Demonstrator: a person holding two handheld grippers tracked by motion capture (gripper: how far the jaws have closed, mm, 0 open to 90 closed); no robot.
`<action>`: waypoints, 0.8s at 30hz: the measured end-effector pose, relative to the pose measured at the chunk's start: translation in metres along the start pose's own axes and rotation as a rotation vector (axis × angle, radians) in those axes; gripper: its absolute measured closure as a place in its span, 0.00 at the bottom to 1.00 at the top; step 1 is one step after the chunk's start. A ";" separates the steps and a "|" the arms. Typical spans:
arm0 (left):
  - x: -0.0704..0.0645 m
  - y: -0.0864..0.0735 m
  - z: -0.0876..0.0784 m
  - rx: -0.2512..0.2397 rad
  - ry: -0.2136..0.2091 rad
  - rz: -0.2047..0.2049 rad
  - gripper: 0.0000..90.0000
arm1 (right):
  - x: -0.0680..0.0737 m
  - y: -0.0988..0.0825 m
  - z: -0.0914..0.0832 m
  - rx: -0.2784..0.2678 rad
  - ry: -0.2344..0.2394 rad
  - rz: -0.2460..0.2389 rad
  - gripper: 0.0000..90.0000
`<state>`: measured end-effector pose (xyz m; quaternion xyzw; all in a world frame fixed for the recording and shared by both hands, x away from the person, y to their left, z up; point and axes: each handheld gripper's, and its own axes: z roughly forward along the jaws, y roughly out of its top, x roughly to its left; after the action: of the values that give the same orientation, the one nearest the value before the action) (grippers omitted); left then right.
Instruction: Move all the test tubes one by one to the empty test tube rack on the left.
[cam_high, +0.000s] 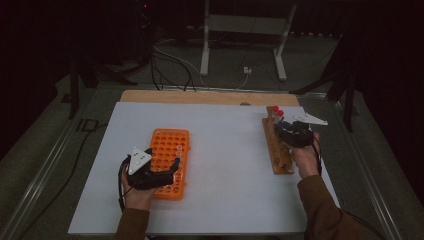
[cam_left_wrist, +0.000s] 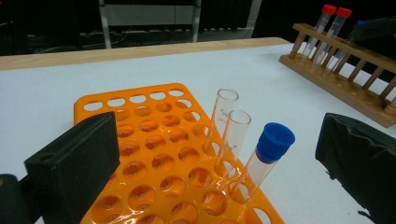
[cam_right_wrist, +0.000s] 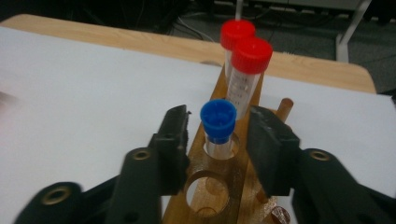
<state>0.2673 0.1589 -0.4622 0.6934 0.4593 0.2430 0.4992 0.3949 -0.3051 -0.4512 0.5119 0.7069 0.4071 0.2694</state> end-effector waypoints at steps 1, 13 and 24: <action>0.000 0.000 0.000 -0.001 0.002 0.000 0.01 | -0.001 0.000 0.002 0.006 -0.001 0.000 0.68; -0.001 -0.001 0.002 0.009 -0.004 0.003 0.01 | -0.005 -0.002 0.010 0.018 -0.020 -0.004 0.85; -0.002 -0.001 0.002 0.010 -0.005 0.003 0.01 | 0.001 0.003 -0.009 -0.050 -0.041 -0.026 0.85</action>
<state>0.2674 0.1569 -0.4636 0.6973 0.4582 0.2397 0.4964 0.3887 -0.3064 -0.4433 0.5039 0.6975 0.4103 0.3020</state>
